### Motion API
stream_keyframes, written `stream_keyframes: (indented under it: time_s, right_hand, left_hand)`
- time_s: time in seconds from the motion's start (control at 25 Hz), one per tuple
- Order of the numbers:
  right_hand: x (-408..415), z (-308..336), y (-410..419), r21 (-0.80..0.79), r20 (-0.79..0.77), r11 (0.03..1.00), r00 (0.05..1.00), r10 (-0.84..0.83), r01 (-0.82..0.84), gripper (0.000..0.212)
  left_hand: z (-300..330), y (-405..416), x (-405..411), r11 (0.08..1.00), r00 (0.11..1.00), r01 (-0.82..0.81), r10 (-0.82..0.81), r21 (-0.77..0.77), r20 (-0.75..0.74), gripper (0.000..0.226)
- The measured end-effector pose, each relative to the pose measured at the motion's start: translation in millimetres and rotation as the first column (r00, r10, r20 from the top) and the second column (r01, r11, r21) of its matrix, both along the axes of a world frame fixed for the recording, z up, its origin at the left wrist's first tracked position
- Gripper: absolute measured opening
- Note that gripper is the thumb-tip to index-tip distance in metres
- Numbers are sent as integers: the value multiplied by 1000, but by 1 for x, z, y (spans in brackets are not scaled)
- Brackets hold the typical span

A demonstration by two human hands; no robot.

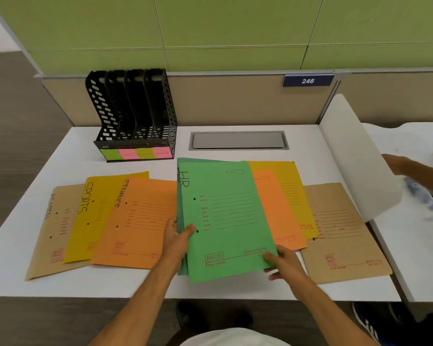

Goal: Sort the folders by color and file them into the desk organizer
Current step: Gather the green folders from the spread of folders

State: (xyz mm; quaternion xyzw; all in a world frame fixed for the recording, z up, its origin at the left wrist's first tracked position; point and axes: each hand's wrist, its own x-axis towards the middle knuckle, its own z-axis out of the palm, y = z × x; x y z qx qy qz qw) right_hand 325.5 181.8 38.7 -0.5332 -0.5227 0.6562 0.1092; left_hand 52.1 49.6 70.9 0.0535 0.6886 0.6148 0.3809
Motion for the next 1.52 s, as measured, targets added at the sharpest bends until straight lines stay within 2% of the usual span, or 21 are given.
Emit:
stream_keyframes:
  time_s: [0.04,0.12,0.24,0.36,0.56,0.8,0.96,1.08,1.28,1.4,1.52]
  right_hand:
    - [-1,-1,3,57,52,998,998,-19,16,21]
    - [-7,2,10,96,60,993,995,-74,68,27]
    - [-25,15,16,-19,-89,999,995,-43,41,38]
    - [-48,30,8,-89,-176,996,984,6,-22,35]
    - [-90,47,-13,-260,-331,966,940,-90,1,35]
    - [-162,55,-61,-218,-364,976,929,-63,-19,44]
    - [-208,49,-91,-184,-326,983,943,-66,5,40]
    - [-233,38,-106,-184,-329,983,940,-88,27,39]
    - [-255,30,-130,-202,-327,975,932,-159,95,37]
    - [-264,30,-134,-196,-315,972,930,-187,129,37]
    - [-268,29,-136,-201,-298,965,928,-223,168,37]
  left_hand:
    - [1,-3,-1,1000,1000,5,-5,5,-4,37]
    - [2,-9,-3,1000,1000,23,-23,7,-20,31]
    - [7,-17,-6,999,999,48,-47,19,-28,27]
    - [11,-24,-15,997,997,71,-70,43,-21,22]
    - [23,-43,-49,994,997,83,-83,77,3,22]
    - [25,-93,-124,989,990,134,-136,65,28,24]
    - [5,-136,-180,983,983,185,-185,1,14,29]
    - [-16,-161,-226,977,975,185,-196,-106,-103,28]
    - [-51,-208,-309,921,932,15,-154,-388,-330,32]
    - [-77,-233,-357,802,903,-80,-193,-592,-384,52]
    - [-93,-244,-380,629,915,-105,-243,-770,-323,81]
